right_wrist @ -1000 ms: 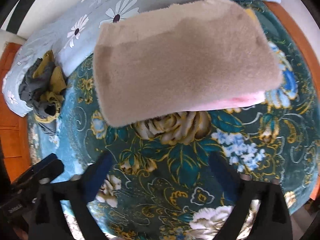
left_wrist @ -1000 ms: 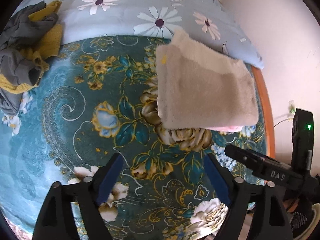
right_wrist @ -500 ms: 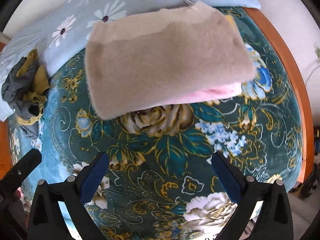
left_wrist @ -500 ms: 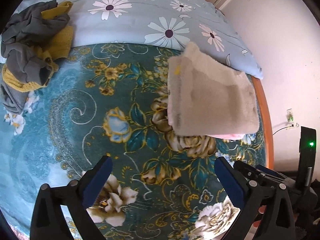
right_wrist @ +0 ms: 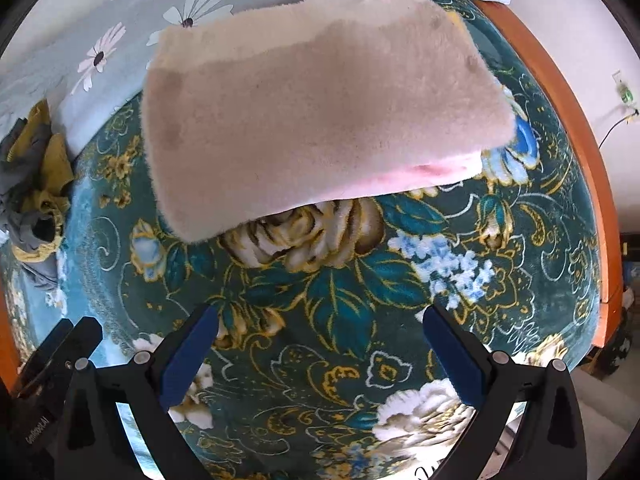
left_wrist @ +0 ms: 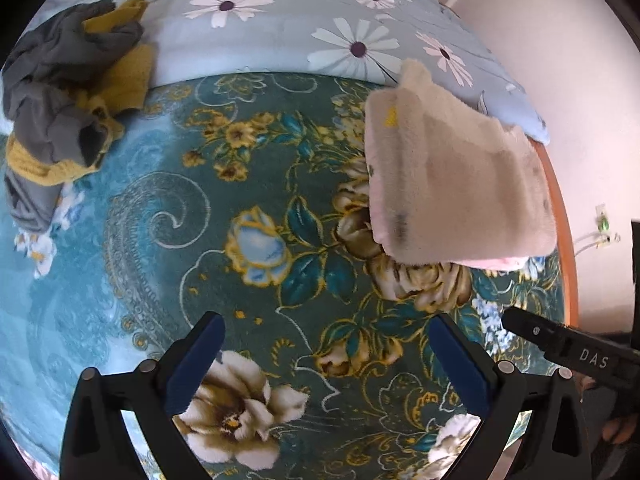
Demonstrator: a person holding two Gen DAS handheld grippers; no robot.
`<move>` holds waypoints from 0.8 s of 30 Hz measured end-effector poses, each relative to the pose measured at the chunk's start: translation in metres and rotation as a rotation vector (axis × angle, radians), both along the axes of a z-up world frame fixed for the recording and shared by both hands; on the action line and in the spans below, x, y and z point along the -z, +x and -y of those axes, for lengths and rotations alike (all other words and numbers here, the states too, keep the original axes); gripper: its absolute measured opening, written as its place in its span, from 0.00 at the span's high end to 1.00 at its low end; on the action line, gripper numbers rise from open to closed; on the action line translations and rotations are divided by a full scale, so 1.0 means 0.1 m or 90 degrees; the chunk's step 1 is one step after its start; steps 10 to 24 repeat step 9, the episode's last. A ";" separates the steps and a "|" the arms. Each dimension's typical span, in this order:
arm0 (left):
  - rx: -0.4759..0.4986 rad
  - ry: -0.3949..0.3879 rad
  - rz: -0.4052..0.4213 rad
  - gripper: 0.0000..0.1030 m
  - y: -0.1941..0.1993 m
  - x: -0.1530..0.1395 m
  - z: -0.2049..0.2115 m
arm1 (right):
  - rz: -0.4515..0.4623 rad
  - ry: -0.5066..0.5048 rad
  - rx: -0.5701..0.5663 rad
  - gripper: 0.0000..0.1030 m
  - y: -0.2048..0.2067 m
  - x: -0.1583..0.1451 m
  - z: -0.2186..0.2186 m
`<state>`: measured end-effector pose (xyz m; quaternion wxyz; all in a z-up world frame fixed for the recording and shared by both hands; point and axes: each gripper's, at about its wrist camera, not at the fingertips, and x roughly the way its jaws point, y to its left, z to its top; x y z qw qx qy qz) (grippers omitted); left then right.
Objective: Fold clothes
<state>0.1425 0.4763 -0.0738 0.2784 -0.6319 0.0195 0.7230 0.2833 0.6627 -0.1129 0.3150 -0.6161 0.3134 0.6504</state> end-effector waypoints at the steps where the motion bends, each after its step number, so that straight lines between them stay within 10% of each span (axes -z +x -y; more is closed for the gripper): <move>1: 0.007 0.002 0.004 0.00 0.00 0.02 -0.03 | 0.002 0.001 -0.003 0.01 -0.01 0.01 -0.01; 24: 0.013 -0.011 0.032 0.00 -0.03 0.26 -0.16 | 0.018 -0.004 0.017 0.01 -0.02 0.16 -0.14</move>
